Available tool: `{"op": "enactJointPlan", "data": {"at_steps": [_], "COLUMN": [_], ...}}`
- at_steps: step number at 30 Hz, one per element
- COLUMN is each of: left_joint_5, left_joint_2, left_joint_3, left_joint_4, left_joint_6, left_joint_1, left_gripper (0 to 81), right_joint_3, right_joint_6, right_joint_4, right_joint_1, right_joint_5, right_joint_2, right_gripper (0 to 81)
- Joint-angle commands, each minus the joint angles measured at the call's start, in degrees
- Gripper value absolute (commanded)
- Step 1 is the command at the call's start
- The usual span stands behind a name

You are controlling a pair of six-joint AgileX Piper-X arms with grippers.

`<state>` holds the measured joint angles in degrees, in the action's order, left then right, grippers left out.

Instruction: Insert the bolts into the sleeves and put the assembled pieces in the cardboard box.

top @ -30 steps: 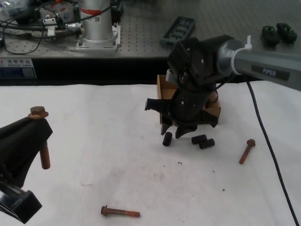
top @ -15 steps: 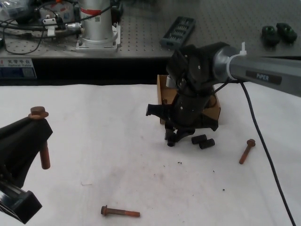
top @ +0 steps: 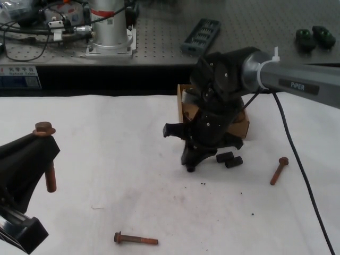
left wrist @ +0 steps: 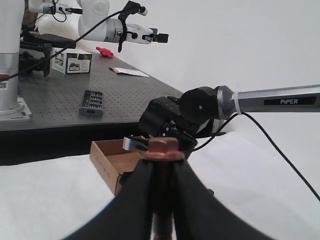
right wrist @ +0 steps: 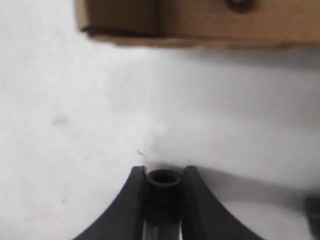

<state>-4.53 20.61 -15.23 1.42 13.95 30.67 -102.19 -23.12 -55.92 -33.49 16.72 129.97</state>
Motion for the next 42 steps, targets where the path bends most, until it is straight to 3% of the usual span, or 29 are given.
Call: {"op": "enactJointPlan", "data": {"at_steps": [1, 13, 17, 23, 30, 36, 42], "left_joint_5": [0.0, 0.5, 1.5, 2.8, 2.8, 2.6, 1.6], "left_joint_2": [-0.6, -0.6, -0.6, -0.6, -0.6, -0.6, -0.6], "left_joint_3": [-0.2, -0.2, -0.2, -0.2, -0.6, -1.4, -1.4], "left_joint_4": [0.4, 0.5, 1.3, 2.2, 3.9, 3.4, 3.7], "left_joint_6": [-0.9, -0.8, -0.6, -0.6, 2.8, 2.9, 3.1], "left_joint_1": [0.0, 0.0, 0.0, 0.0, 0.0, 0.0, 0.0], "left_gripper": [0.6, 0.6, 0.6, 0.6, 0.6, 0.6, 0.6], "right_joint_3": [-0.6, -0.6, -0.6, -0.5, 8.5, 22.3, 39.2], "right_joint_6": [6.5, 18.1, 22.4, 45.0, 67.0, 81.4, 100.3], "right_joint_4": [-1.3, -9.8, -12.6, -23.4, -25.9, -27.2, -27.2], "right_joint_1": [-0.2, 0.2, 1.0, -0.1, -1.7, -0.1, 5.2], "right_joint_5": [10.2, 42.7, 44.5, 46.5, 67.8, 71.5, 72.3], "right_joint_2": [-2.2, -14.2, -18.2, -24.9, -33.6, -41.8, -48.8], "right_gripper": [5.3, 5.3, 5.3, 5.3, 5.3, 5.3, 5.3]}}
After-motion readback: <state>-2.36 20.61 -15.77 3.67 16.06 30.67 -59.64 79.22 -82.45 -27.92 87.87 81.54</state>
